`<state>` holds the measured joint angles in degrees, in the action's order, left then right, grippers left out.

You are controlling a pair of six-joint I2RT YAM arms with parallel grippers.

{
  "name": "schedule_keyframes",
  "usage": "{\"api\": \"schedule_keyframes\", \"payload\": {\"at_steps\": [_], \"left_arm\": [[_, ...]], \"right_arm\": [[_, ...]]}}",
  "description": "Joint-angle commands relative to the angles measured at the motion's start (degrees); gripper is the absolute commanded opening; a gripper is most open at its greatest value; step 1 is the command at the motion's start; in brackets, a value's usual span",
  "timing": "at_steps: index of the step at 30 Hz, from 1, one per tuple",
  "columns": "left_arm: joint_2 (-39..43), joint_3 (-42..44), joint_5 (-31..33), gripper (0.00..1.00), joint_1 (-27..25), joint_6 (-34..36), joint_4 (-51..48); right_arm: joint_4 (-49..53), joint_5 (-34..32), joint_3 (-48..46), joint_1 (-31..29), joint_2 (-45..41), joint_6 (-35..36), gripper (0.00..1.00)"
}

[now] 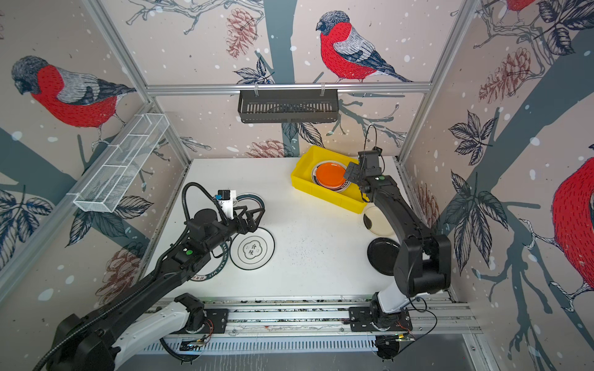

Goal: Place the plates into the plastic bin on the countertop
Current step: 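Open the right gripper and move it toward the black plate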

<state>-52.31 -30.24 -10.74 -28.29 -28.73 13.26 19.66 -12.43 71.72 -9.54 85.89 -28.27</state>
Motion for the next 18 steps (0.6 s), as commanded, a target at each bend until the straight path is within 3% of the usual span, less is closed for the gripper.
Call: {"api": "schedule_keyframes", "payload": {"at_steps": [1,7,12,18], "left_arm": [[1.7,2.5,-2.1,0.97,0.1,-3.0,2.3],[2.3,8.5,-2.9,0.97,0.1,-6.7,7.9],[1.5,11.8,-3.0,0.97,-0.3,-10.5,14.4],[-2.5,7.2,-3.0,0.97,-0.4,-9.5,12.5]], "right_arm": [[0.3,-2.4,-4.5,0.1,-5.0,1.5,0.99],[2.8,5.0,-14.7,-0.3,-15.4,-3.3,0.99],[3.7,3.8,-25.1,-0.6,-24.6,-7.6,0.99],[2.2,3.8,-36.2,-4.2,-34.8,-15.7,0.99]]}}
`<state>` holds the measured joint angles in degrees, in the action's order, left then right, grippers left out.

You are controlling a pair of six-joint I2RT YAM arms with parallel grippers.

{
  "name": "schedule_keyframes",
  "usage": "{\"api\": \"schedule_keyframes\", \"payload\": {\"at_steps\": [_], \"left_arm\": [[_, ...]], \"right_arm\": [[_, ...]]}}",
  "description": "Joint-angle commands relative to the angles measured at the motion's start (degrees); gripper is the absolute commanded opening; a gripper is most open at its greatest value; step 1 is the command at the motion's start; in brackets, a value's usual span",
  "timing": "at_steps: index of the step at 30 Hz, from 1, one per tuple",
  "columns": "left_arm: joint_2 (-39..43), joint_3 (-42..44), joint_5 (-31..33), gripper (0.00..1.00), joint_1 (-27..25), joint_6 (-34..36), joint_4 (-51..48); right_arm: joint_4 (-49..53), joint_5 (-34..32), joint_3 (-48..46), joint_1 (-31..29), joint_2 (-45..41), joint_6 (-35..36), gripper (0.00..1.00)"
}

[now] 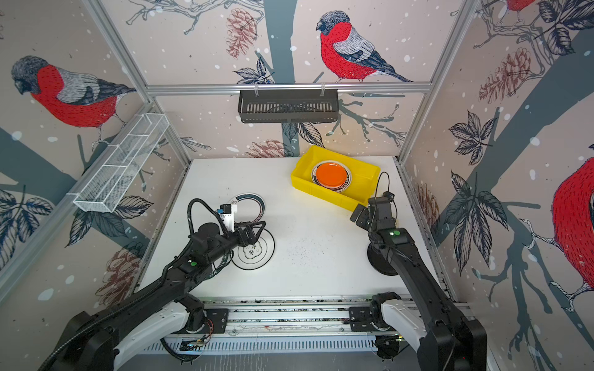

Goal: Place the plates into the plastic bin on the countertop
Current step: 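Open the right gripper and move it toward the black plate, then grasp the black plate rim with the right gripper and drag it closer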

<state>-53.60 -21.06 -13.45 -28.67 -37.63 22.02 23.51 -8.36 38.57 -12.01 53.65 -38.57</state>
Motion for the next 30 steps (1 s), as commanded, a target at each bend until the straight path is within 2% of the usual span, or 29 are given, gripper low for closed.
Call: {"api": "schedule_keyframes", "payload": {"at_steps": [1,9,17,30], "left_arm": [[-1.8,-2.7,-0.3,0.97,-0.1,-0.5,3.6],[-7.4,-8.1,-2.6,0.97,-0.1,0.6,1.0],[-6.9,-8.4,-0.7,0.97,-0.1,-0.1,-0.8],[-9.5,-11.4,-2.2,0.97,-0.1,-0.6,-0.9]], "right_arm": [[-1.8,-1.1,-4.4,-2.6,-3.6,-6.4,0.99],[0.3,-3.4,-12.1,-4.9,-5.7,-12.0,0.99],[-0.2,-6.7,-16.5,-5.0,-8.2,-13.7,0.99],[-5.8,0.8,-18.7,-4.2,-4.9,-12.1,0.99]]}}
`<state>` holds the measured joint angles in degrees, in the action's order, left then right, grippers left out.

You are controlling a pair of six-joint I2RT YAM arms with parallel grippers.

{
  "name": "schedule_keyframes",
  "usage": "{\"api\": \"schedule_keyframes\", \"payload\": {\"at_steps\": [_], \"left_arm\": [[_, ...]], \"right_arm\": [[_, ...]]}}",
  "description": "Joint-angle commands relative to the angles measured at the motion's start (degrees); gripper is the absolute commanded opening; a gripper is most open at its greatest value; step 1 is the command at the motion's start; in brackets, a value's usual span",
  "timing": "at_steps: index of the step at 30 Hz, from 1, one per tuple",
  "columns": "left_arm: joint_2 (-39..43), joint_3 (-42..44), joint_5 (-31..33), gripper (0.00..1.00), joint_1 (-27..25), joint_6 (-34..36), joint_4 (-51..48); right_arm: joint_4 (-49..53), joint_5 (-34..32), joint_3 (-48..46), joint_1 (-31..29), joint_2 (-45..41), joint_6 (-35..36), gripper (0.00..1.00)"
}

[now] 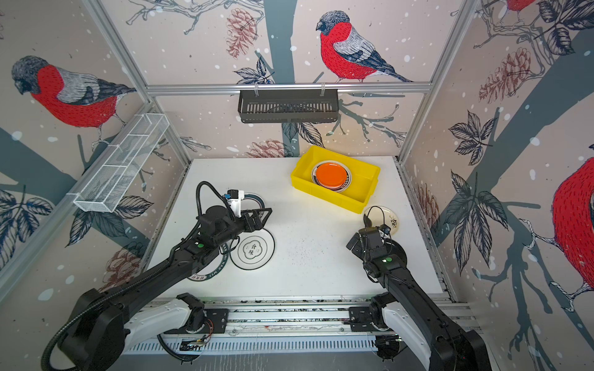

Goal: Place the plates into the plastic bin on the countertop
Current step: 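Grasp the black plate rim with the right gripper and drag it closer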

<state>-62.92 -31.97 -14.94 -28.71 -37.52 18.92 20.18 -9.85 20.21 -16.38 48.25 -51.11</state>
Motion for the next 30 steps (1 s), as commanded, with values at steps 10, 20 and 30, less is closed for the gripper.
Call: {"api": "schedule_keyframes", "payload": {"at_steps": [10,20,30], "left_arm": [[-1.9,0.1,-3.8,0.97,0.0,-2.9,4.5],[-0.4,1.0,-1.8,0.97,0.0,-2.8,3.9],[-0.4,1.3,-1.8,0.97,0.0,-3.3,3.6]], "right_arm": [[-6.8,9.8,-0.4,-0.1,4.2,0.8,0.99],[-9.3,13.2,0.9,-0.8,7.8,1.7,0.99],[-20.9,17.8,1.9,-4.7,15.7,-0.4,0.99]]}}
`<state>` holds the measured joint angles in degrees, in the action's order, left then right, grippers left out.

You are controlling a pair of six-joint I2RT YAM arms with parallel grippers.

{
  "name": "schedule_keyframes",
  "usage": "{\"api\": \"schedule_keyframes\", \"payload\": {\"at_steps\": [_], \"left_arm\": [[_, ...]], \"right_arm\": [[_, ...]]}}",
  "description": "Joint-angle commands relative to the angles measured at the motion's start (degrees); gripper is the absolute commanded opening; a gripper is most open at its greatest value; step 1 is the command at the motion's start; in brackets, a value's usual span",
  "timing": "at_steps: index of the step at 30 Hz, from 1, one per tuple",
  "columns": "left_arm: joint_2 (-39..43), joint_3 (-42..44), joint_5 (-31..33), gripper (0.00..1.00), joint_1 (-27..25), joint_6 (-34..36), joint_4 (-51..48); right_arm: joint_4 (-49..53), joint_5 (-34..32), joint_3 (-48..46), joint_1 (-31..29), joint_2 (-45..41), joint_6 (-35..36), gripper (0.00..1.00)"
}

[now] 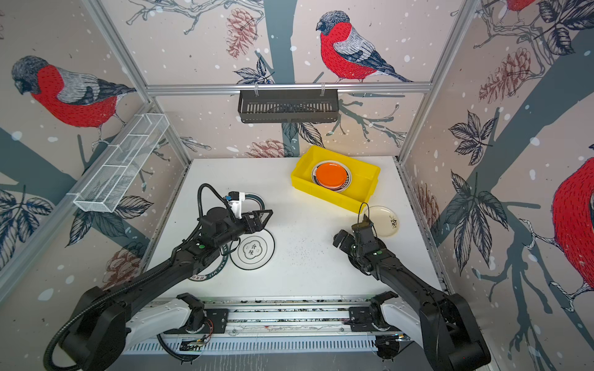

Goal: Place the plates into the plastic bin on the countertop
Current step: 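Grasp the black plate rim with the right gripper and drag it closer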

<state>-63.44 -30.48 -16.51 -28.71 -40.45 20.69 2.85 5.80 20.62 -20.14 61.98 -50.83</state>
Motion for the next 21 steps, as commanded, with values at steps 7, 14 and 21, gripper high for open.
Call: {"api": "schedule_keyframes", "payload": {"at_steps": [7,14,21], "left_arm": [[2.3,-0.1,0.6,0.97,0.0,0.2,0.9],[5.6,1.4,2.7,0.97,0.0,0.0,-1.0],[6.2,1.0,3.2,0.97,0.0,1.0,-2.6]], "right_arm": [[-8.2,6.7,7.1,-3.6,10.7,0.4,0.99],[-10.9,10.7,13.1,-4.7,18.4,1.4,0.99],[0.1,2.1,19.3,-4.9,14.8,8.9,0.97]]}}
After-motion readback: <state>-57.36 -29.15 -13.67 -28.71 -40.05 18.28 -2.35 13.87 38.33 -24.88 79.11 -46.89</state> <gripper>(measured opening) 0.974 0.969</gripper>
